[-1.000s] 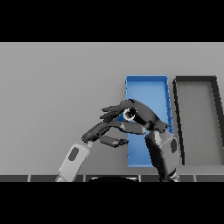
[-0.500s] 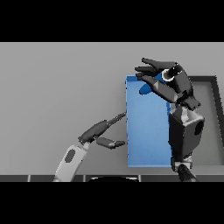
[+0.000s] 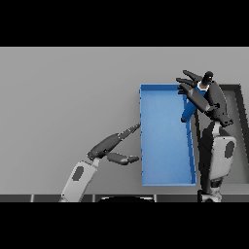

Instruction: Pick up the blue pipe and place it into the blue bin.

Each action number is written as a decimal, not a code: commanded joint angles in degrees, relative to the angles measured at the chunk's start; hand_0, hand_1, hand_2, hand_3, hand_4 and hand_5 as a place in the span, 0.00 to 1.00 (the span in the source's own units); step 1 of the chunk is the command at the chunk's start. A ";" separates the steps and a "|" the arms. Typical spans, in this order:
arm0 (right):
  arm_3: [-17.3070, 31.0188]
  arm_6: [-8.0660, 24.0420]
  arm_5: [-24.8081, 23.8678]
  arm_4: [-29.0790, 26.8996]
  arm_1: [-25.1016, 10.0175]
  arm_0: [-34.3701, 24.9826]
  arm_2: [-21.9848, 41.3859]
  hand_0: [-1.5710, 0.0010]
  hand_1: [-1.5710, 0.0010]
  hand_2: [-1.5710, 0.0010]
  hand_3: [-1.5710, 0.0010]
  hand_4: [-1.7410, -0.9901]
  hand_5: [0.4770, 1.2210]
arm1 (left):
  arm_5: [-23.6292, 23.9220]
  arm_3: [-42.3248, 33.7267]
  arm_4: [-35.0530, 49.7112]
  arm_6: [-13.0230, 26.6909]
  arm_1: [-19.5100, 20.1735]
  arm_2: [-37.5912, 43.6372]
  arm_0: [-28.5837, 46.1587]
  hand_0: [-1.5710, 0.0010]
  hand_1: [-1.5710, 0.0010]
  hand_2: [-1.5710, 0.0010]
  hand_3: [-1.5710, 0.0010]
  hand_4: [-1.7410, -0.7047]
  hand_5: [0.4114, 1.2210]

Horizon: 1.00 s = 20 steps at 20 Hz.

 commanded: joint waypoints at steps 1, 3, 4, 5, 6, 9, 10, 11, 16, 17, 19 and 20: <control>-0.37 0.01 -0.59 0.53 0.34 2.73 0.93 0.00 0.00 0.00 0.00 0.32 1.00 | 0.07 -0.02 -0.11 -0.24 0.12 0.05 -0.13 1.00 1.00 1.00 1.00 0.78 0.06; 0.25 0.01 -2.04 1.74 -0.03 6.63 2.11 0.00 0.00 0.00 0.00 0.32 1.00 | 0.02 -0.42 -0.08 -0.54 0.66 0.28 -0.06 1.00 1.00 1.00 1.00 0.78 0.06; 0.13 0.01 -3.42 2.77 -0.03 9.04 3.36 0.00 0.00 0.00 0.00 0.32 1.00 | 0.22 -0.55 -0.16 -0.73 0.70 0.39 -0.28 1.00 1.00 1.00 1.00 0.79 0.06; 1.57 0.01 -4.93 2.82 -1.08 10.38 3.65 0.00 0.00 0.00 0.00 0.32 1.00 | 0.37 -0.49 -0.16 -0.76 0.72 0.59 -0.49 1.00 1.00 1.00 1.00 0.79 0.06; 2.07 0.01 -6.45 2.76 -1.38 12.13 5.00 0.00 0.00 0.00 0.00 0.32 1.00 | 0.54 -0.08 -0.44 -0.57 0.68 0.61 -0.70 1.00 1.00 1.00 1.00 0.78 0.07; 4.31 0.01 -12.41 0.30 -4.12 15.66 9.79 0.00 0.00 0.00 0.00 0.32 1.00 | 0.80 0.50 -0.86 -1.33 0.77 0.71 -1.13 1.00 1.00 1.00 1.00 0.78 0.07; 5.03 0.01 -13.73 -1.48 -5.56 16.75 11.29 0.00 0.00 0.00 0.00 0.32 1.00 | 0.80 0.45 -0.91 -1.75 1.10 0.90 -1.27 1.00 1.00 1.00 1.00 0.79 0.08; 5.63 0.01 -15.85 -3.03 -6.93 17.57 13.57 0.00 0.00 0.00 0.00 0.32 1.00 | 1.08 0.64 -1.25 -1.05 0.45 0.43 -1.37 1.00 1.00 1.00 1.00 0.79 0.08; 8.93 -0.19 -27.02 -14.41 -16.99 18.48 25.36 0.00 0.00 0.00 0.67 0.11 1.00 | 1.35 0.91 -1.36 -1.60 0.78 0.96 -1.91 1.00 1.00 1.00 1.00 0.79 0.09; 9.81 0.01 -29.75 -18.38 -19.22 18.04 28.46 0.00 0.00 0.00 0.74 0.09 0.93 | 1.49 0.65 -1.63 -1.76 0.47 0.40 -1.47 1.00 1.00 1.00 1.00 0.79 0.10; 10.94 0.04 -34.11 -24.06 -22.86 16.46 32.95 0.14 0.18 0.21 0.77 0.25 0.91 | 1.10 0.77 -1.45 -2.15 0.94 0.58 -1.22 1.00 1.00 1.00 1.00 0.79 0.10; 11.65 0.01 -36.35 -26.72 -24.29 15.47 34.61 0.31 0.35 0.37 0.81 0.36 0.90 | 1.02 0.64 -1.31 -2.14 0.99 0.59 -0.94 1.00 1.00 1.00 1.00 0.79 0.10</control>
